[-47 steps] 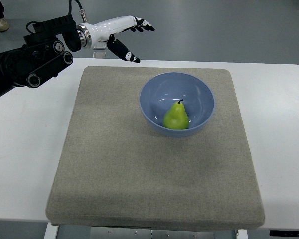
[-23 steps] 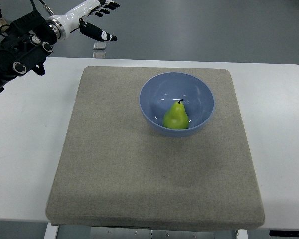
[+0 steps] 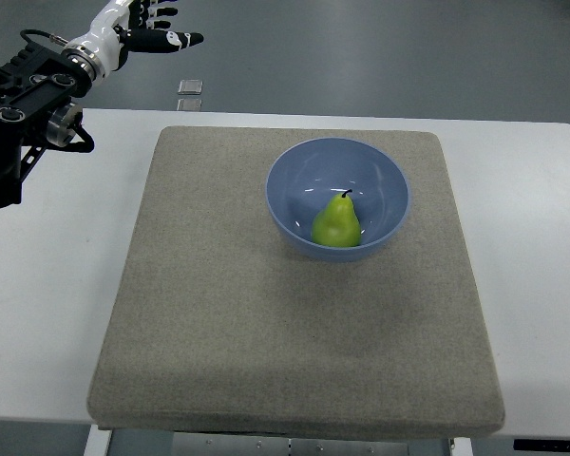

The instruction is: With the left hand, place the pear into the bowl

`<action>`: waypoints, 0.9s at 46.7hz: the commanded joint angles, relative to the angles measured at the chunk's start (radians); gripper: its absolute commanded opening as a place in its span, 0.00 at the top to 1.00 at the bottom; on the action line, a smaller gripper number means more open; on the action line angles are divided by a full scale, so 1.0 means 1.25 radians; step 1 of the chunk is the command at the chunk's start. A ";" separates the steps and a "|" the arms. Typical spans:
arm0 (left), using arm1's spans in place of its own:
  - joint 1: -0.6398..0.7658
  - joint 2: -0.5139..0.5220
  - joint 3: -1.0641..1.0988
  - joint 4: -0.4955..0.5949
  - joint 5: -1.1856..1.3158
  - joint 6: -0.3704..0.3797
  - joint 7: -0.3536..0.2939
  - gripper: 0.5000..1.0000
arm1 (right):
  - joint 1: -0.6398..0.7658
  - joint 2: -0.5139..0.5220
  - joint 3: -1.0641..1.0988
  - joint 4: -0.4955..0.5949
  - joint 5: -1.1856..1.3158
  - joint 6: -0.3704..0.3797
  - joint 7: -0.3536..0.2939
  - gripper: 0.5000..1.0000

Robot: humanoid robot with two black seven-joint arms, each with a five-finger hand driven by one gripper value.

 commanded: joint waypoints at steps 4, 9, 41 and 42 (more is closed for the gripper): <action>0.025 -0.007 -0.014 0.000 -0.090 -0.011 -0.006 0.23 | 0.000 0.000 0.000 0.000 0.000 -0.001 0.000 0.15; 0.050 -0.008 -0.052 -0.003 -0.121 -0.027 -0.009 0.22 | 0.000 0.000 0.000 0.000 0.000 -0.001 0.000 0.15; 0.163 -0.071 -0.362 0.018 -0.146 -0.129 -0.037 0.22 | 0.000 0.000 0.000 0.000 0.000 0.001 0.000 0.15; 0.164 -0.073 -0.365 0.024 -0.159 -0.127 -0.036 0.22 | 0.000 0.000 0.000 0.000 0.000 0.001 0.000 0.15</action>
